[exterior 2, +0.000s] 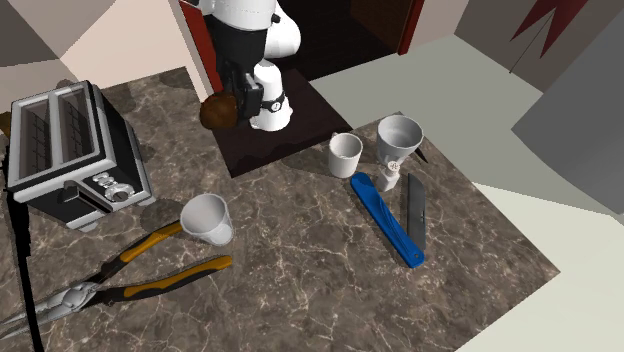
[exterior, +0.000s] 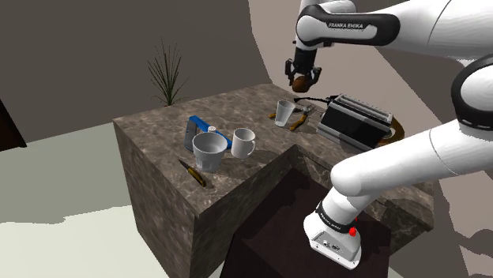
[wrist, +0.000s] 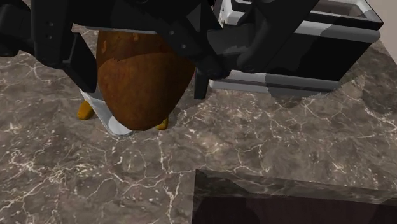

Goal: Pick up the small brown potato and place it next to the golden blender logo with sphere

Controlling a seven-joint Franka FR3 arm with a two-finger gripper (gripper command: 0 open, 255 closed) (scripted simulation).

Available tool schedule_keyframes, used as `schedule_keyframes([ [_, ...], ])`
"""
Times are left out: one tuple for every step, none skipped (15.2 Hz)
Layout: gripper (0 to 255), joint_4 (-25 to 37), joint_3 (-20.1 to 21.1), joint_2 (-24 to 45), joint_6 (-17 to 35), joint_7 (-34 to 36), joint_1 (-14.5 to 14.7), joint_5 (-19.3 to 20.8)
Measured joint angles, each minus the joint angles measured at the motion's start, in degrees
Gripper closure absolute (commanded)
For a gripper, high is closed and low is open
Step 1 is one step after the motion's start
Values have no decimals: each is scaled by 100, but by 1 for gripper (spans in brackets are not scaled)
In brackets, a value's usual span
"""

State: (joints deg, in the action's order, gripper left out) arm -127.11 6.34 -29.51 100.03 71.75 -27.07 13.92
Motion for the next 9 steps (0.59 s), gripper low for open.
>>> schedule_keyframes([
  [255, -63, -78, -120, -30, -106, -25, 24],
  [255, -167, -181, -229, -3, -227, -61, 64],
  [255, -263, -287, -381, -25, -361, -97, 102],
  [255, -424, -411, -562, -6, -504, -138, 155],
  [255, -515, -522, -676, 8, -635, -180, 209],
  [255, -665, -616, -828, 35, -738, -213, 257],
  [255, -736, -716, -927, 39, -854, -253, 311],
  [255, -830, -825, -1071, 26, -984, -296, 370],
  [255, -902, -925, -1177, 26, -1099, -339, 428],
])
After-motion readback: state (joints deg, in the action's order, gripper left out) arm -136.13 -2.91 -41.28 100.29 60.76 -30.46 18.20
